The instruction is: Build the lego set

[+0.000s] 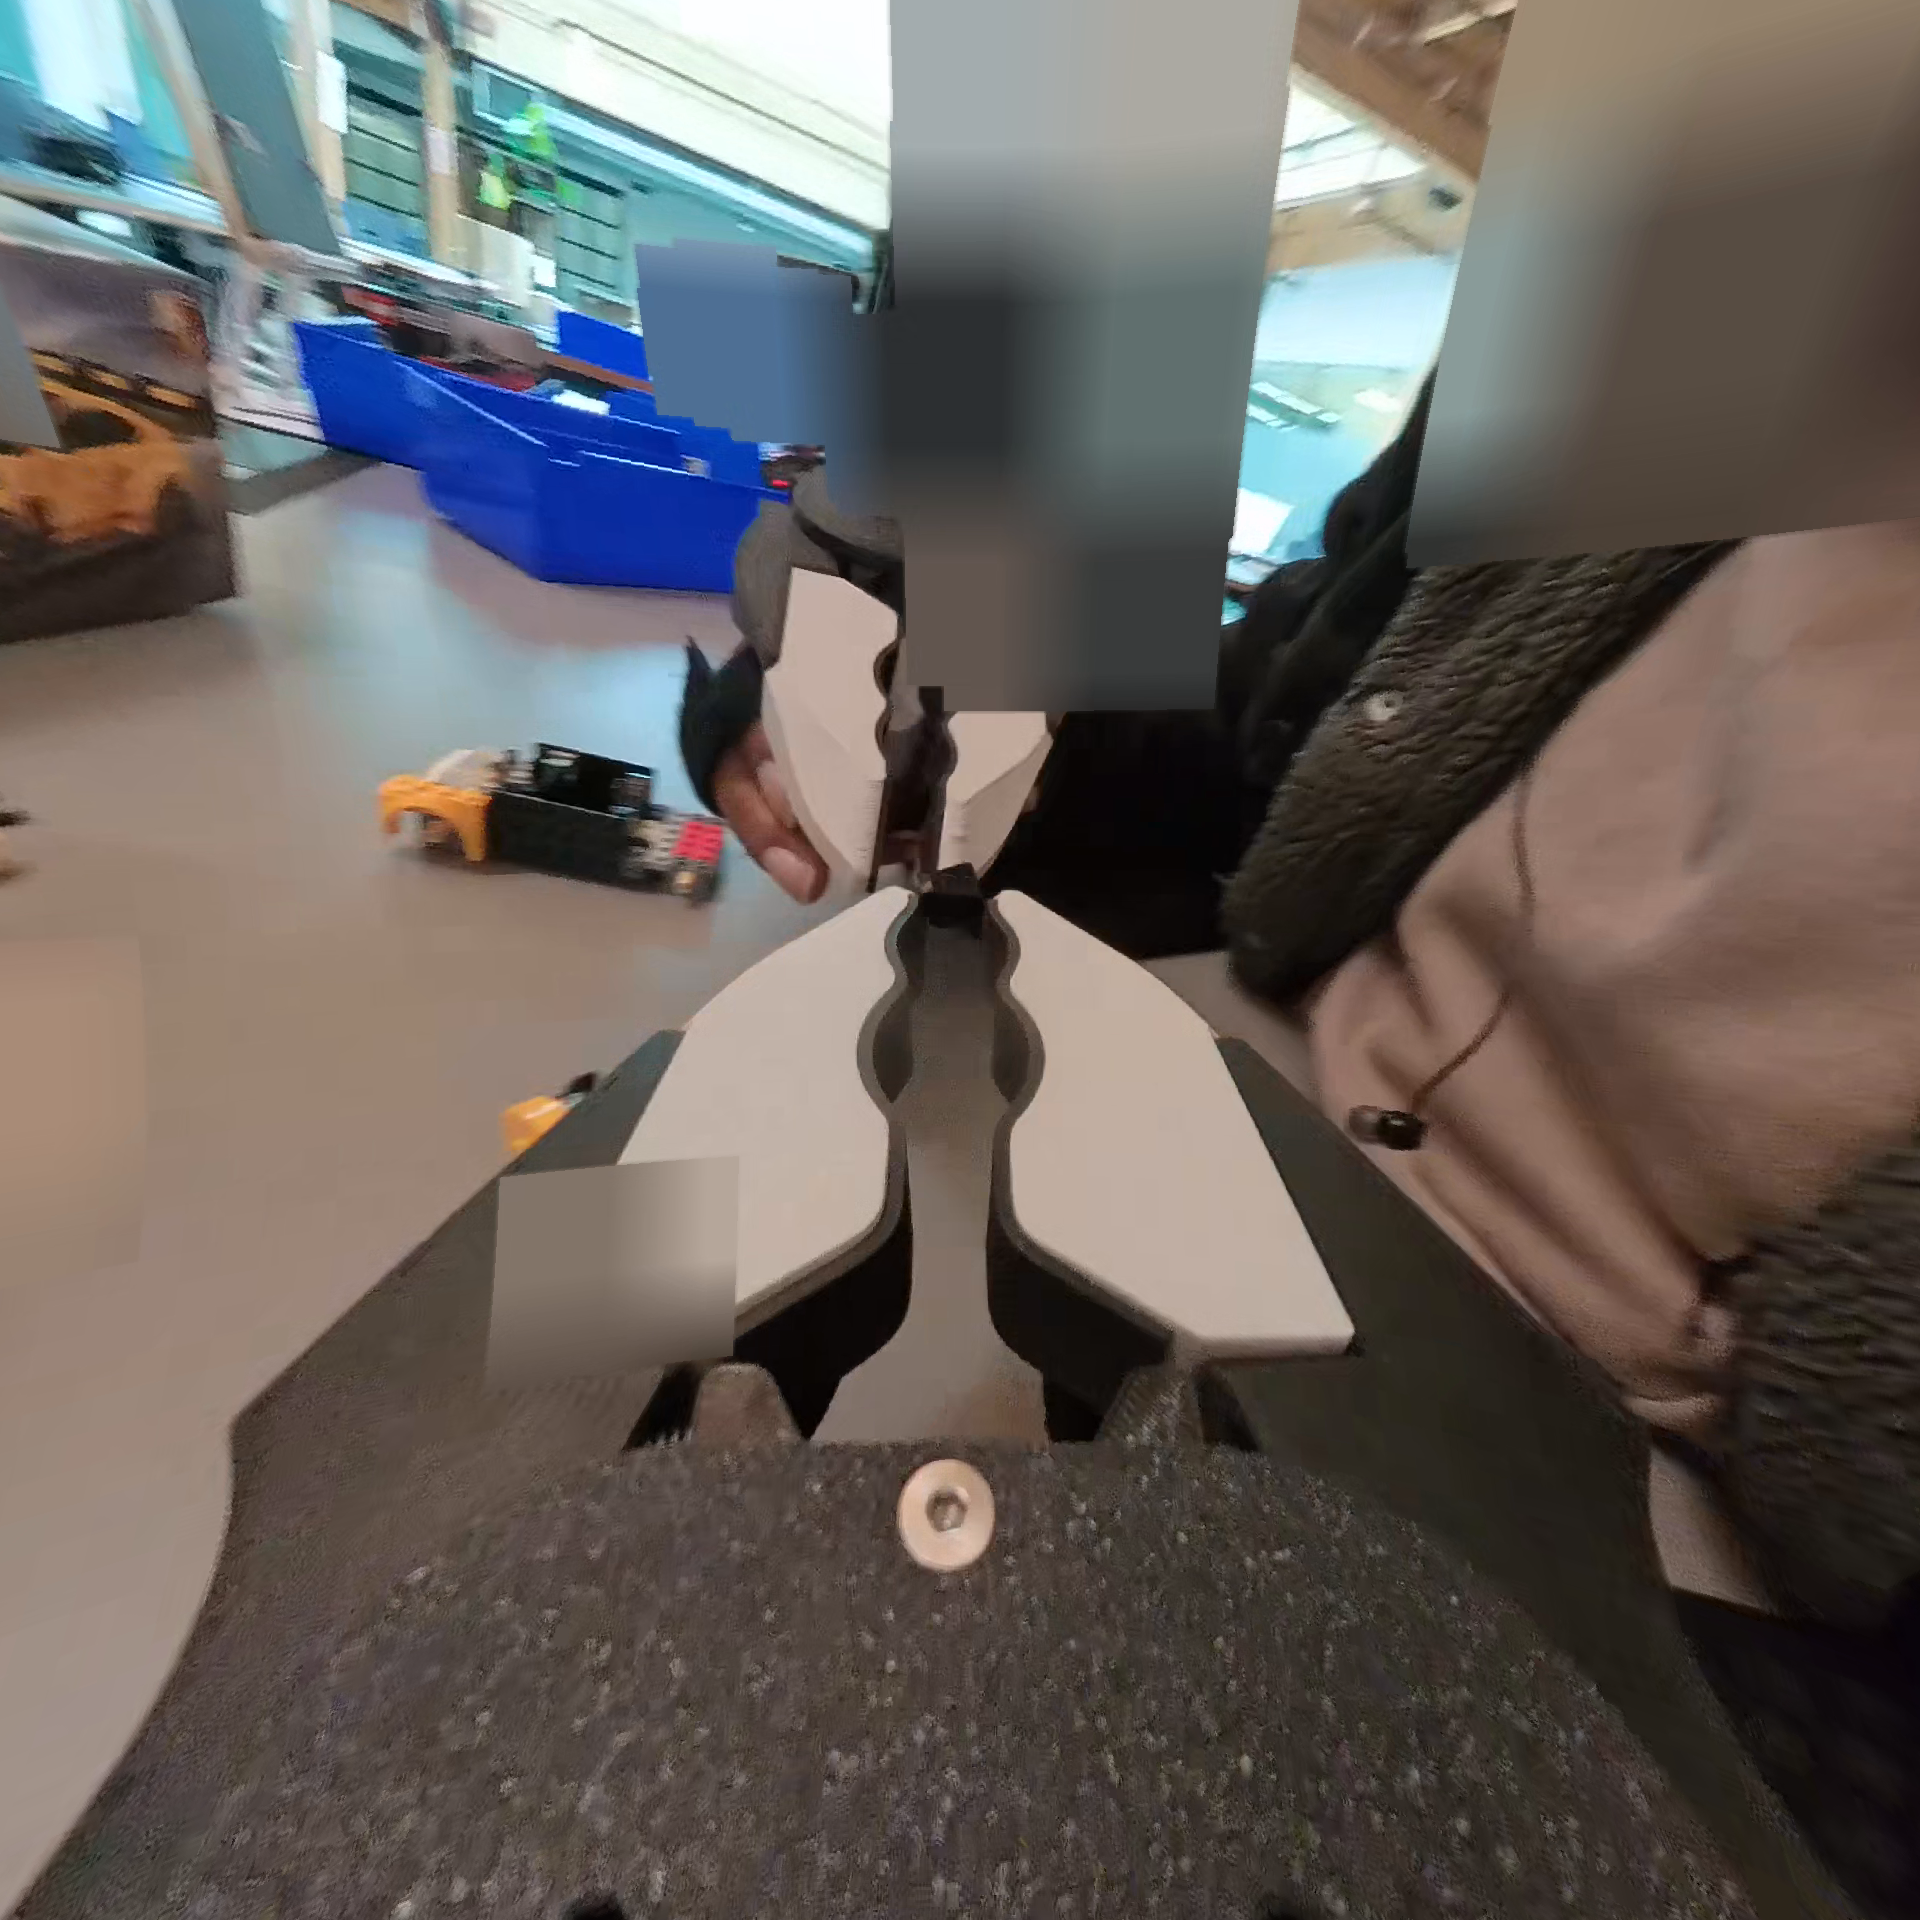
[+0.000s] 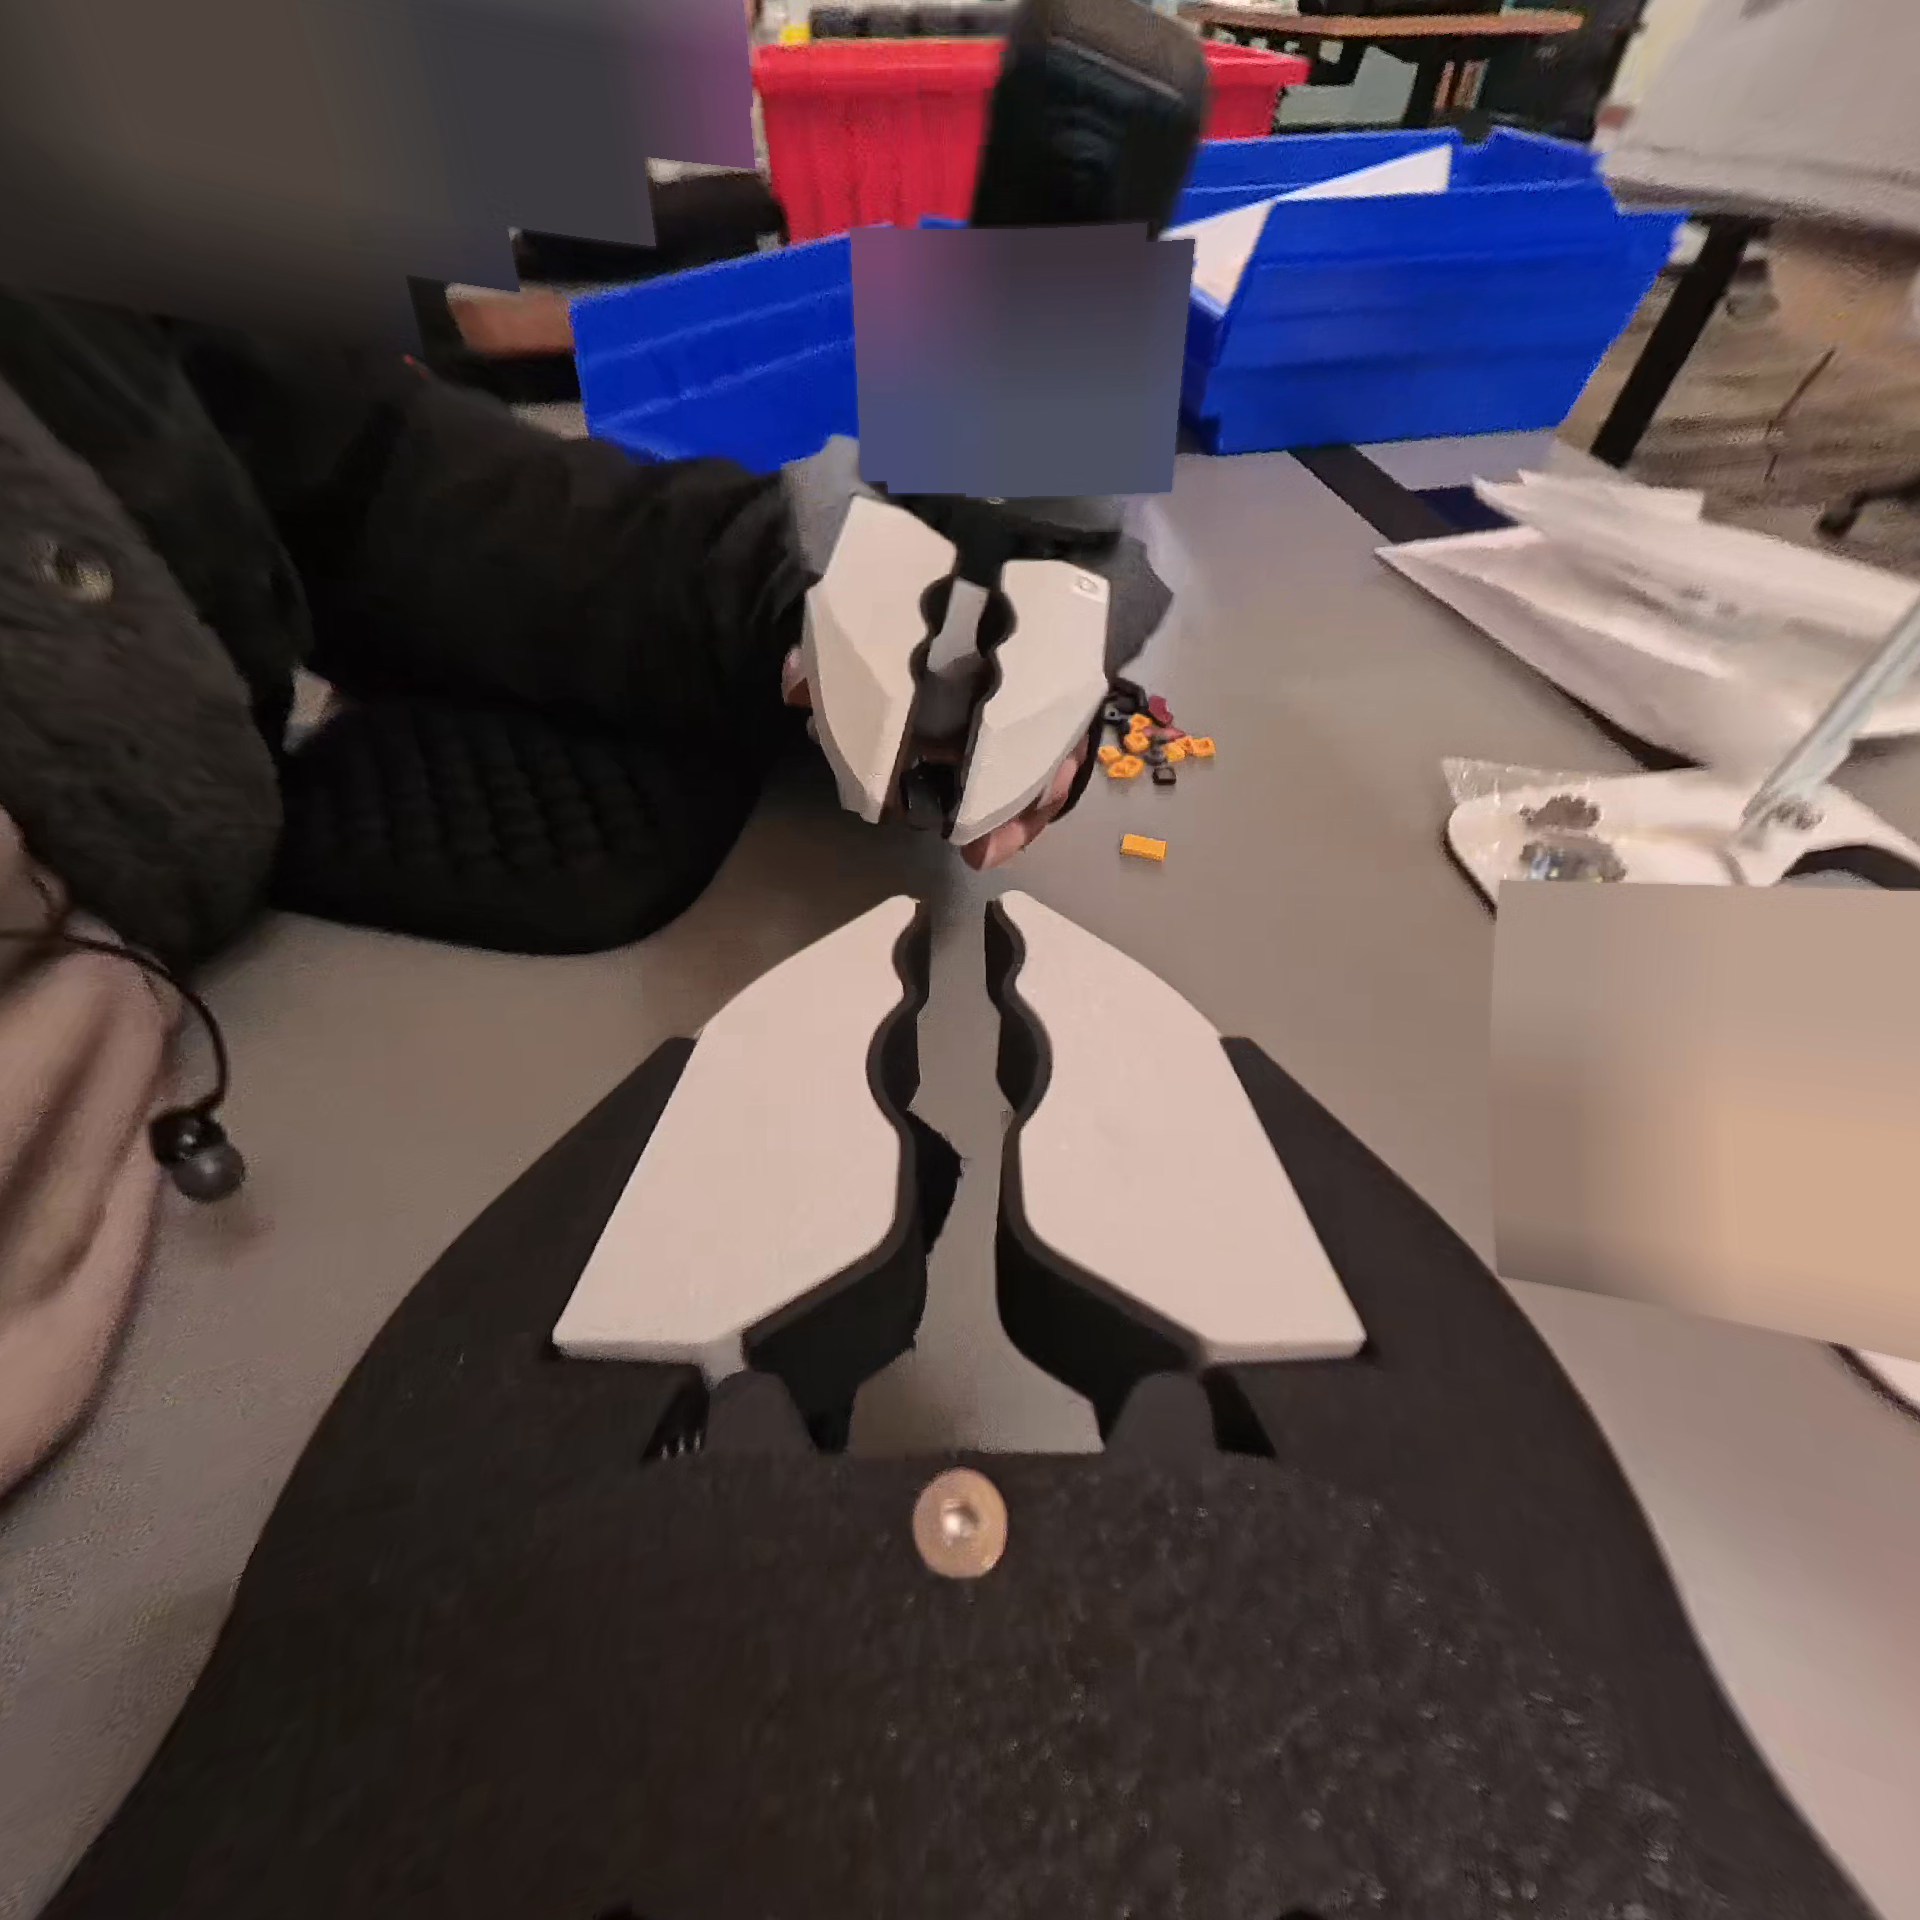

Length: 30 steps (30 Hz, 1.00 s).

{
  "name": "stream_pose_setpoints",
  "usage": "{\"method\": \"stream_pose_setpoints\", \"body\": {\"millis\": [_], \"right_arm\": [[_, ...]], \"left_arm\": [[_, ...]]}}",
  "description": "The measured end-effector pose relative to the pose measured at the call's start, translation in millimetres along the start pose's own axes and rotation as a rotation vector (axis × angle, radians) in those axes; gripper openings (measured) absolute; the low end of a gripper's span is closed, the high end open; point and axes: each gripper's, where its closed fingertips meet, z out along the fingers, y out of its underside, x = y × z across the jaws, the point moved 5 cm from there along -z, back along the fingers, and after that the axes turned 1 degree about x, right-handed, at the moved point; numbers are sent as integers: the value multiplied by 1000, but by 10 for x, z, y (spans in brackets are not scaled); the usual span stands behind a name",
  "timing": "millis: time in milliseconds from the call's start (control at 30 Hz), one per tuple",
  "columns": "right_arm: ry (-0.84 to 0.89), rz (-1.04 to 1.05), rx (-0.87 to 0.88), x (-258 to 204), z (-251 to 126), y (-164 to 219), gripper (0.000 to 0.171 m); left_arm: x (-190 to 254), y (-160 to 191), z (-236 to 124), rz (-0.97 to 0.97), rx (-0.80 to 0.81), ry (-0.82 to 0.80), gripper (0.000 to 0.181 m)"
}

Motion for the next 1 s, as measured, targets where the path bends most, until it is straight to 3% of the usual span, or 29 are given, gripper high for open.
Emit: {"method": "stream_pose_setpoints", "body": {"millis": [267,567,700,800,1000], "right_arm": [[-78,-113,-22,-214,66,-61,8],[-85,-66,-48,-225,90,-39,2],[-2,8,-68,-107,90,-33,1],[93,114,-110,49,82,21,1],[178,357,-91,229,60,83,1]], "left_arm": [[141,118,102,-83,-71,181,10],[128,152,109,-85,-106,169,10],[14,124,77,-78,-92,65,10],[-143,52,25,-16,-70,-115,14],[-239,-1,47,298,-179,-430,14]]}}
